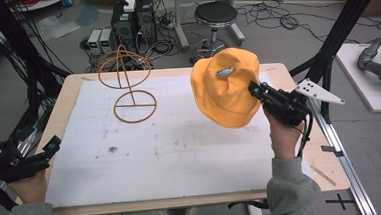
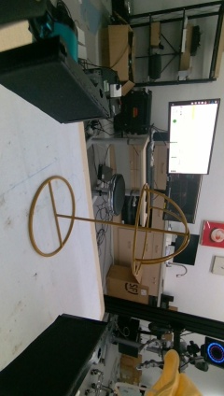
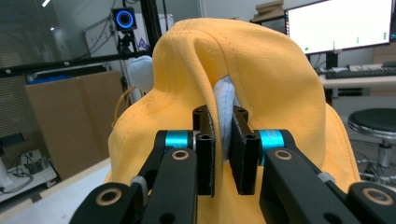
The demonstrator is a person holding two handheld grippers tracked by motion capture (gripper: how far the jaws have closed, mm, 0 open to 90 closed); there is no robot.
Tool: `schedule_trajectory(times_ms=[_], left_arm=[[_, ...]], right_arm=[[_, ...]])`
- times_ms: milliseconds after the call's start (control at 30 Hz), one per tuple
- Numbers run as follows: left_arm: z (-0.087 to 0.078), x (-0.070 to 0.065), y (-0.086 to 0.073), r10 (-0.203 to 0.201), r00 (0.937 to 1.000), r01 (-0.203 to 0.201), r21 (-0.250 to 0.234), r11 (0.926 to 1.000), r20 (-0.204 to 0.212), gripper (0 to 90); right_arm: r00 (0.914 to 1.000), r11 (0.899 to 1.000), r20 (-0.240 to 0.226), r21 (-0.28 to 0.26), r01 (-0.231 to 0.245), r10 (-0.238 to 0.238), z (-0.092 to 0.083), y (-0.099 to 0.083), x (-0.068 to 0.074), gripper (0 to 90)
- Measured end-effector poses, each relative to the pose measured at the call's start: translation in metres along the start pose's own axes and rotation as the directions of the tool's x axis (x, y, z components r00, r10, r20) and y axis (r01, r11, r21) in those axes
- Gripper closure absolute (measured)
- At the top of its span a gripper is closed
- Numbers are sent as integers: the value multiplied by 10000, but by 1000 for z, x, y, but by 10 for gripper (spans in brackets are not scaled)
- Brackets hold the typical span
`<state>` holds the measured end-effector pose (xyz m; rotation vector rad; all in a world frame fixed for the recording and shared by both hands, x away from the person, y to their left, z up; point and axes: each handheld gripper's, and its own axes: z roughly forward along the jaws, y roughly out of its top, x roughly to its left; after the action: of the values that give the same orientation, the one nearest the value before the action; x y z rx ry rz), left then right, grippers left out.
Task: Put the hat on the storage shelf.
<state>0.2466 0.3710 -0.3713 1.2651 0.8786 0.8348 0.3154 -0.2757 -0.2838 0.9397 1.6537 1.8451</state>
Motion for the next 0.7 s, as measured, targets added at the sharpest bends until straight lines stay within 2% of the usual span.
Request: schedule_trajectory(times_ms=[200, 467, 500, 667, 700], left_arm=[[1, 2, -2, -116, 9999, 116, 16, 9999, -7, 17], [2, 1, -3, -158, 9999, 157, 82, 9998, 12, 17], [2, 1, -3, -200, 9998, 200, 65, 9998, 28, 17], [2, 1, -3, -115, 9999, 114, 97, 9999, 69, 17], [2, 1, -3, -132, 9999, 131, 124, 9998, 81, 17]], right_arm=[[9991, 9996, -360, -153, 235, -240, 22, 18, 10, 828], [9975, 9992, -678, -355, 163, -187, 48, 32, 19, 828], [9972, 9992, -729, -373, 151, -178, 57, 37, 23, 828], [9967, 9987, -787, -473, 161, -198, 72, 45, 31, 828], [9961, 9987, -855, -479, 174, -215, 81, 49, 35, 828]])
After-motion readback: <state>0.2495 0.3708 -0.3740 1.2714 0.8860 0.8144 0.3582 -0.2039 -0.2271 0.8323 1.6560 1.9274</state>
